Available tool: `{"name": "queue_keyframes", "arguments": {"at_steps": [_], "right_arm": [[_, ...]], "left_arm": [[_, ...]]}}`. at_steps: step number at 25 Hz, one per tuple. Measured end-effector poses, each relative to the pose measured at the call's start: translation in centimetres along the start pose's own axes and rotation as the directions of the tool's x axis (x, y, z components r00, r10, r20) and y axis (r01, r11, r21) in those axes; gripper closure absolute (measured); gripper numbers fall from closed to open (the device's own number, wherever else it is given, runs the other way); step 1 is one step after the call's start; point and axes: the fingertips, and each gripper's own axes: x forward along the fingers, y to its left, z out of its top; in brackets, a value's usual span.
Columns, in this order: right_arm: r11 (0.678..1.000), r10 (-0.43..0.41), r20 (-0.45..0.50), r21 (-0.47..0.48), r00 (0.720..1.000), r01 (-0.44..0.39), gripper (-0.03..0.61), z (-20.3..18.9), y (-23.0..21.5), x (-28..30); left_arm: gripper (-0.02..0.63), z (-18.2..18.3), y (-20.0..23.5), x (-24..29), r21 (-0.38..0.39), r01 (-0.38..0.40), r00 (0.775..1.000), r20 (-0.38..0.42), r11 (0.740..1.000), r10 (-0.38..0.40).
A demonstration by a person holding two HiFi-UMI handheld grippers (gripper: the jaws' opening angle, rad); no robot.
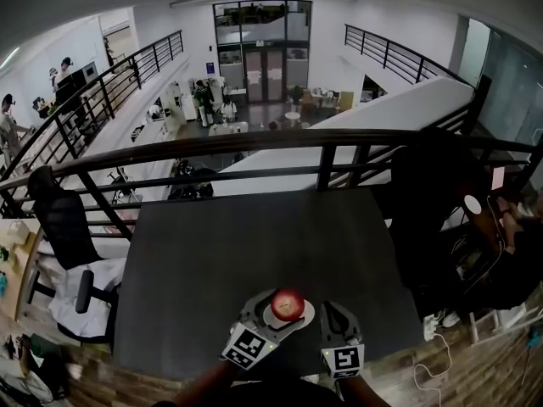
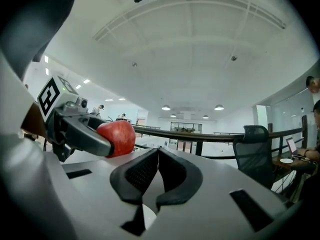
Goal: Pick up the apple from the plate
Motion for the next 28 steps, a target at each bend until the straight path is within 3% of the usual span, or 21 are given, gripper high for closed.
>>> {"name": "queue_keyframes", "arguments": {"at_steps": [11, 28], "right_arm": [[0.999, -0.008, 0.028, -0.034, 1.000, 0.009, 0.555, 1.8, 0.2, 0.7], [0.999, -0.031, 0.032, -0.034, 0.999, 0.032, 0.555, 0.7, -1.6, -0.5]], "left_arm": [[0.216, 0.1, 0.4, -0.7, -0.005, -0.017, 1.000, 0.010, 1.000, 0.017], [0.216, -0.4, 0.1, 0.2, 0.003, -0.024, 1.000, -0.020, 1.000, 0.024]]}}
